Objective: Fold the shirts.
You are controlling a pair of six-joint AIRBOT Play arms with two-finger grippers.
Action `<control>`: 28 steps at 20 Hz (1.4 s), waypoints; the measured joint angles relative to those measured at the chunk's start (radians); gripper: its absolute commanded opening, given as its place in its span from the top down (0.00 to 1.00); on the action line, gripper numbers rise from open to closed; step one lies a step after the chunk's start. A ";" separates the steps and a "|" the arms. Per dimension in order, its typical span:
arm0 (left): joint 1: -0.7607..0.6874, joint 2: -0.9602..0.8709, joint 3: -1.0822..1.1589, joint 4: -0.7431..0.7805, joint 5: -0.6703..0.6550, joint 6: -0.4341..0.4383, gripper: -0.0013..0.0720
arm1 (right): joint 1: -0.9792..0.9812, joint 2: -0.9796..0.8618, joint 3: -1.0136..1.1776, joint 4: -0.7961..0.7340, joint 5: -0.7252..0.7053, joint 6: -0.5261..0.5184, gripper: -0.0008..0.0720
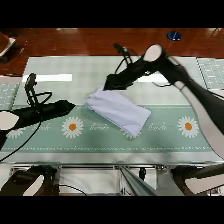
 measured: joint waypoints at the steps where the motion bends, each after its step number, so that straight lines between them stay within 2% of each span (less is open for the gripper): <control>1: 0.000 -0.002 -0.002 0.000 0.008 0.000 0.96 | -0.035 0.064 -0.022 -0.062 0.035 0.010 0.42; 4: 0.000 -0.006 -0.005 0.000 0.019 0.007 0.96 | -0.145 0.315 -0.216 -0.275 0.040 0.089 0.43; 7: 0.000 -0.007 -0.005 0.000 0.029 0.014 0.96 | -0.235 0.620 -0.582 -0.397 -0.120 0.265 0.43; 10: -0.001 -0.008 -0.006 0.000 0.039 0.016 0.96 | -0.270 0.841 -0.967 -0.335 -0.337 0.425 0.43; 13: -0.001 -0.008 -0.006 0.000 0.044 0.017 0.96 | -0.282 0.884 -1.201 -0.168 -0.493 0.447 0.43; 16: -0.001 -0.008 -0.006 0.000 0.048 0.018 0.96 | -0.288 0.803 -1.281 -0.003 -0.575 0.357 0.43; 21: -0.001 -0.008 -0.006 0.000 0.050 0.018 0.96 | -0.287 0.549 -1.239 0.322 -0.582 0.072 0.43; 22: -0.001 -0.008 -0.006 -0.001 0.052 0.018 0.96 | -0.280 0.495 -1.213 0.375 -0.566 0.025 0.47; 23: -0.001 -0.008 -0.006 -0.001 0.052 0.018 0.96 | -0.265 0.437 -1.179 0.411 -0.543 -0.019 0.68; 24: -0.001 -0.008 -0.006 -0.001 0.052 0.018 0.96 | -0.248 0.384 -1.142 0.427 -0.529 -0.056 0.95; 28: -0.001 -0.008 -0.006 -0.014 0.051 0.018 0.96 | -0.182 0.256 -0.920 0.470 -0.449 -0.188 0.95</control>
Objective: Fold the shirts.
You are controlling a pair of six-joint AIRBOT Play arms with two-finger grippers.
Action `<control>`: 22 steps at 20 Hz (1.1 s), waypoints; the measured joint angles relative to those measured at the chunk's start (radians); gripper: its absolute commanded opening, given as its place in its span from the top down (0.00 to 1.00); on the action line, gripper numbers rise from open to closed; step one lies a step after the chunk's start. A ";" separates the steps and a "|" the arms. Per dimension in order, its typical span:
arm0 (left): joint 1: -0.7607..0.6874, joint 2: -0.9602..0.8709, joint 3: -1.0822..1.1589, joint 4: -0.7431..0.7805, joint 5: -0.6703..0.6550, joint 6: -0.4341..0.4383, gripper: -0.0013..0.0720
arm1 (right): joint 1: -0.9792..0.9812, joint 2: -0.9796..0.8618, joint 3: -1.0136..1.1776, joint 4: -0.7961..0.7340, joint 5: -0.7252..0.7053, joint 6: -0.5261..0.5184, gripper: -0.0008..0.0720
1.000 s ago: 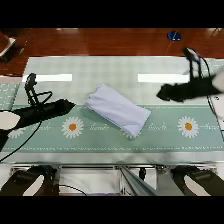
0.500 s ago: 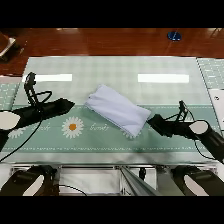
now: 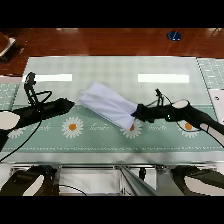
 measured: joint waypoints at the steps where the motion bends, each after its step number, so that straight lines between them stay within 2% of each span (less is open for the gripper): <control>1: 0.000 0.000 0.000 -0.004 0.000 0.000 0.96 | 0.009 -0.013 0.072 -0.014 0.021 -0.007 0.95; 3: 0.000 0.000 0.000 -0.010 0.002 0.000 0.96 | 0.019 -0.029 0.243 -0.095 0.067 0.018 0.95; 8: 0.000 0.000 0.000 -0.015 0.011 0.000 0.96 | 0.001 -0.043 0.696 -0.387 0.223 0.193 0.95; 12: -0.001 0.000 0.000 -0.016 0.008 0.000 0.96 | -0.112 -0.045 0.959 -0.503 0.411 0.279 0.95; 16: -0.007 0.000 0.000 -0.016 0.005 0.000 0.96 | -0.307 -0.015 1.083 -0.539 0.595 0.320 0.95; 22: -0.029 0.000 0.000 -0.017 0.007 0.000 0.96 | -0.664 0.082 1.120 -0.553 0.802 0.365 0.95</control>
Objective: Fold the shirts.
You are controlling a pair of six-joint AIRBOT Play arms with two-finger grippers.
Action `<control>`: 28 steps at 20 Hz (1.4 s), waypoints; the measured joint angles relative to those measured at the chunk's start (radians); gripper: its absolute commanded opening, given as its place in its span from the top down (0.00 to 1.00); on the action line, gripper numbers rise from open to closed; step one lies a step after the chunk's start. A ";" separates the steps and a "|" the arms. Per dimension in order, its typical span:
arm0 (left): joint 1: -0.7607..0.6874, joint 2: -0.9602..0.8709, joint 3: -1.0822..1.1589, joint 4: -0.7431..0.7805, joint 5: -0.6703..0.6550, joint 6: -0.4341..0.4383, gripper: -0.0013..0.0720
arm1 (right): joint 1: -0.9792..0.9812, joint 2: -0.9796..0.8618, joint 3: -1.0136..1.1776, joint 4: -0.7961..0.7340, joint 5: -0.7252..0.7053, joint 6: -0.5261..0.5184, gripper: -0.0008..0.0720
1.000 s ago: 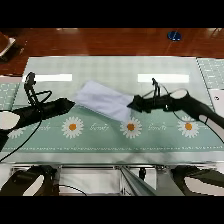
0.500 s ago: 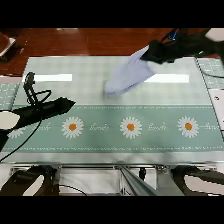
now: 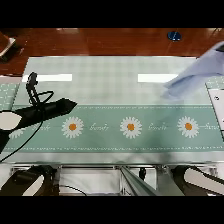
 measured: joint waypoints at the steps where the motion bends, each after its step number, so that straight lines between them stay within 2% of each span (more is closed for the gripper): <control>1: -0.002 0.000 0.000 0.000 0.001 0.000 0.96 | -0.052 0.019 -0.006 -0.006 0.032 0.006 0.95; 6: -0.007 0.000 0.000 0.000 0.001 0.000 0.96 | -0.276 0.177 -0.208 -0.138 0.151 0.032 0.95; 13: -0.008 0.000 0.000 0.000 0.003 0.000 0.96 | -0.483 0.463 -0.645 -0.591 0.167 0.096 0.95; 14: -0.008 0.000 0.000 0.000 0.004 0.000 0.96 | -0.493 0.493 -0.689 -0.662 0.158 0.109 0.89; 15: -0.008 0.000 0.000 0.000 0.003 0.000 0.96 | -0.502 0.521 -0.730 -0.739 0.150 0.121 0.61; 16: -0.008 0.000 0.000 0.000 0.003 0.000 0.96 | -0.507 0.539 -0.762 -0.800 0.147 0.133 0.43; 21: -0.006 0.000 0.003 0.000 0.037 0.017 0.96 | -0.496 0.548 -0.838 -0.940 0.131 0.141 0.46; 22: -0.002 -0.002 0.012 0.001 0.051 0.033 0.96 | -0.484 0.537 -0.830 -0.948 0.126 0.139 0.61; 23: 0.007 -0.006 0.031 0.000 0.068 0.048 0.96 | -0.468 0.523 -0.809 -0.954 0.123 0.136 0.85; 24: 0.022 -0.013 0.058 0.001 0.079 0.060 0.96 | -0.445 0.504 -0.779 -0.946 0.115 0.134 0.95; 26: 0.058 -0.045 0.149 0.000 0.090 0.081 0.96 | -0.371 0.455 -0.689 -0.862 0.072 0.120 0.95; 28: 0.078 -0.102 0.281 0.000 0.086 0.100 0.96 | -0.255 0.411 -0.608 -0.678 -0.050 0.108 0.95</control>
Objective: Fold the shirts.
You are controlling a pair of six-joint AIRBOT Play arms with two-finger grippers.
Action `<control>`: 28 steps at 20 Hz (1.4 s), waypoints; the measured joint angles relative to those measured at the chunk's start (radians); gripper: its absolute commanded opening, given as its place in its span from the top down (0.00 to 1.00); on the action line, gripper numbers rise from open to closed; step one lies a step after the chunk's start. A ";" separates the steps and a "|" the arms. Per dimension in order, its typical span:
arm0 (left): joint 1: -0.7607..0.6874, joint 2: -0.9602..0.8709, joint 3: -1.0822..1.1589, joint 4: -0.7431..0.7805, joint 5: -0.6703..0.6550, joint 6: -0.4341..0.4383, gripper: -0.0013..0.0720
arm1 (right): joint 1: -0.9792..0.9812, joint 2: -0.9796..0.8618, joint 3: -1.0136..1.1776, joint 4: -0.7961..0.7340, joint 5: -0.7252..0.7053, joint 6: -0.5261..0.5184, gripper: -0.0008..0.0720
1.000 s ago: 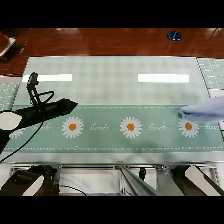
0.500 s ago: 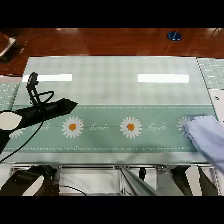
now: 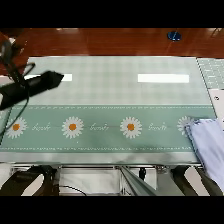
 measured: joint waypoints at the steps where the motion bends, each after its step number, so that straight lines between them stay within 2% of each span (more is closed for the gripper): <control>1: -0.002 -0.036 0.075 0.000 -0.009 0.007 0.96 | 0.075 -0.020 0.027 0.108 -0.098 -0.014 0.95; 3: -0.038 -0.115 0.208 0.001 -0.054 0.037 0.96 | 0.249 -0.061 0.061 0.287 -0.292 -0.050 0.95; 5: -0.100 -0.188 0.285 0.042 -0.103 0.055 0.96 | 0.441 -0.119 0.078 0.352 -0.426 -0.082 0.95; 8: -0.190 -0.312 0.314 0.209 -0.149 -0.050 0.96 | 0.711 -0.268 0.089 0.263 -0.459 -0.109 0.95; 11: -0.234 -0.428 0.324 0.325 -0.211 -0.123 0.96 | 0.865 -0.418 0.093 0.149 -0.427 -0.090 0.95; 17: -0.245 -0.512 0.329 0.402 -0.258 -0.168 0.96 | 0.939 -0.537 0.095 0.068 -0.413 0.030 0.95; 28: -0.246 -0.561 0.329 0.419 -0.266 -0.178 0.96 | 0.950 -0.553 0.095 0.054 -0.404 0.065 0.95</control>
